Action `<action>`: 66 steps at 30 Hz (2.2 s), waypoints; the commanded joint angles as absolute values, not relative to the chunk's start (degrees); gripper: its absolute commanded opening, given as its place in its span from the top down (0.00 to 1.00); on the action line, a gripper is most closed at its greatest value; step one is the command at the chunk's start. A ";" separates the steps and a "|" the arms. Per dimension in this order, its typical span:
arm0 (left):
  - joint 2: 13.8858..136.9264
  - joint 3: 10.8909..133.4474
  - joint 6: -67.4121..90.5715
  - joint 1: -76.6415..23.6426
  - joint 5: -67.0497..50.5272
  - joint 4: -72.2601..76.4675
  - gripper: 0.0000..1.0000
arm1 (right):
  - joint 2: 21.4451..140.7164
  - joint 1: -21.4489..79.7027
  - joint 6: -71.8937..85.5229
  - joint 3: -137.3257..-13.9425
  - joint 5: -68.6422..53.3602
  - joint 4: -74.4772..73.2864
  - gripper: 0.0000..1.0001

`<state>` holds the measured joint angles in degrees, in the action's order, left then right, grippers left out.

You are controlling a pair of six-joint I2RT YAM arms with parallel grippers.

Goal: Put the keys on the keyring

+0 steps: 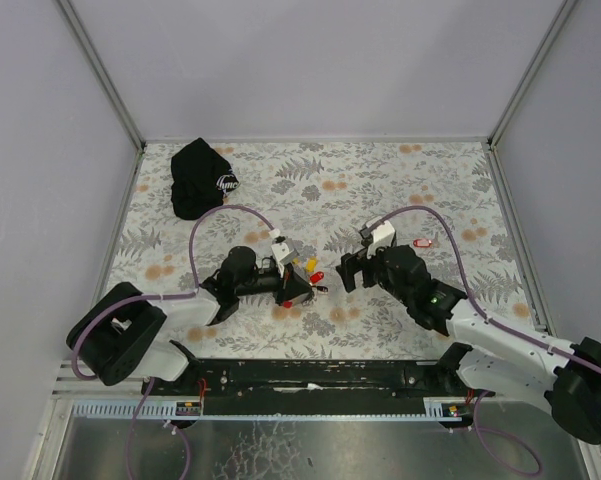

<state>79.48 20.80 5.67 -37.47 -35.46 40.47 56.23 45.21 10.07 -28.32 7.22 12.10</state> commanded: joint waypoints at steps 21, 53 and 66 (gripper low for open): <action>77.36 20.84 4.48 -37.79 -28.22 38.28 1.00 | 69.20 30.30 7.73 -43.25 10.33 -4.28 0.04; 77.85 21.68 4.23 -37.79 -28.02 37.27 1.00 | 87.92 14.06 7.06 -48.57 -16.37 -0.59 0.30; 77.24 21.43 4.14 -37.79 -27.95 37.20 1.00 | 100.16 14.51 3.14 -58.08 -28.66 3.62 0.39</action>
<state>78.04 20.73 5.43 -37.52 -28.05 36.12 97.76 14.11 5.13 -53.84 -23.86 1.52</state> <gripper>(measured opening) 0.009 0.628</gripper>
